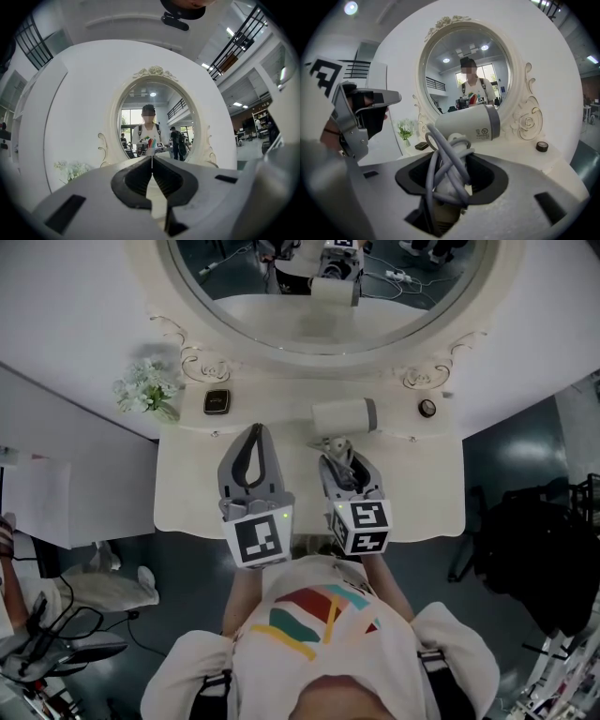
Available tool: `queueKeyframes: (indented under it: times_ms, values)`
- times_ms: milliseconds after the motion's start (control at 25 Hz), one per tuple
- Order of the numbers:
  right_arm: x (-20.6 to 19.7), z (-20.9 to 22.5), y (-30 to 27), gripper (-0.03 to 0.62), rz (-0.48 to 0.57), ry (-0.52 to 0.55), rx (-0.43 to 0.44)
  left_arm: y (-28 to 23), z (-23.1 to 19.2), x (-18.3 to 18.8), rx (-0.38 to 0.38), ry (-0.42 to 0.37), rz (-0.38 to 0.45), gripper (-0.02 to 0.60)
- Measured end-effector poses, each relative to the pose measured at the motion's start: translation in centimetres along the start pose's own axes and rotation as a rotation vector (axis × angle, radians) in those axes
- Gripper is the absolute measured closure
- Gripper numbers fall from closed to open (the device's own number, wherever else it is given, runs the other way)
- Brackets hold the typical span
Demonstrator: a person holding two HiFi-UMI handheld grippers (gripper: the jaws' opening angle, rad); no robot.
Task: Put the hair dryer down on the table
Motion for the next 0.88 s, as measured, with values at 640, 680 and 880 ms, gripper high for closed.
queueKeyframes:
  times_ms: [640,680,880]
  values:
    - [-2.9,-0.1,-0.9,0.405,-0.105,-0.029,0.014,0.8,-0.6,-0.4,0.033,-0.008,-0.021,0.574]
    - [-3.1,0.0,-1.0,0.405,-0.112,-0.028,0.013,0.8,-0.6,-0.4,0.033,-0.010,-0.021,0.574]
    - [-4.2,0.3,-1.5,0.405,-0.155,-0.018,0.001,0.8,-0.5,-0.4,0.034,-0.014,-0.021,0.574]
Point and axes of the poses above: the fingertips, and each gripper's own axes: y backward along the fingers, z to its right, x out of its top, the point moved 8 cm from there along y, backward along the fingers, and after that the axes turned 6 degrees about -x, right-handed, at the moved point
